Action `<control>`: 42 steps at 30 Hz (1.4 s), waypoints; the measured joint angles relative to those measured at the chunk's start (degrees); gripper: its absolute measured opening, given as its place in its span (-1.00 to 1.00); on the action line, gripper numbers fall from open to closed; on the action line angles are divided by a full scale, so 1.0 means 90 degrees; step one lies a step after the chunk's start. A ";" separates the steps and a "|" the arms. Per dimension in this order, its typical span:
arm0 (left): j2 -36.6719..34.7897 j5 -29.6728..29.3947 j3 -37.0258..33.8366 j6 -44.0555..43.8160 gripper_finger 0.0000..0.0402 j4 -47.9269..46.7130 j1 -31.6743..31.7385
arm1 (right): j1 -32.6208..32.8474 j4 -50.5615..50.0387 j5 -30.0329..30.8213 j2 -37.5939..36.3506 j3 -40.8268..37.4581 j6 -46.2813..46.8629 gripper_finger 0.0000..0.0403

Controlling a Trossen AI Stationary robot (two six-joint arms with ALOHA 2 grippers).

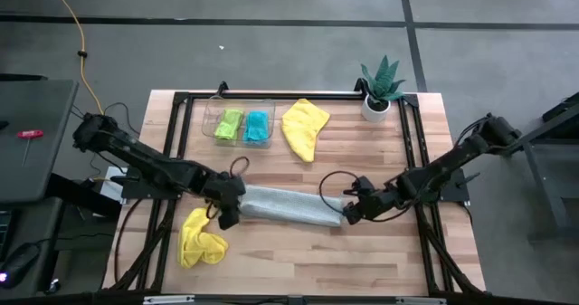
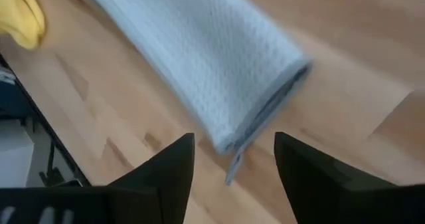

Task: Fold microfiber towels
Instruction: Fold the gray towel

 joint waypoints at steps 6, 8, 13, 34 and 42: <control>-0.1169 -0.1047 0.0006 0.0590 -0.11 0.0066 0.0159 | -0.0168 -0.0151 0.0572 -0.0418 0.0002 -0.0691 0.00; -0.1305 -0.1415 0.0006 0.0794 -0.11 0.0096 0.0164 | -0.0220 -0.0044 0.0687 -0.0423 0.0002 -0.0838 0.00; -0.0960 -0.1510 0.0000 0.1003 -0.18 0.0434 0.0193 | -0.0283 -0.0023 0.1037 -0.0419 0.0002 -0.0871 0.00; 0.1834 -0.1730 0.0000 0.0034 -0.75 0.1525 -0.0864 | -0.0281 0.0114 0.1507 -0.0409 -0.0001 -0.1328 0.00; 0.1111 -0.1677 0.0002 0.0550 -0.78 0.0981 -0.0781 | -0.0285 0.0110 0.1223 -0.0409 -0.0002 -0.1631 0.00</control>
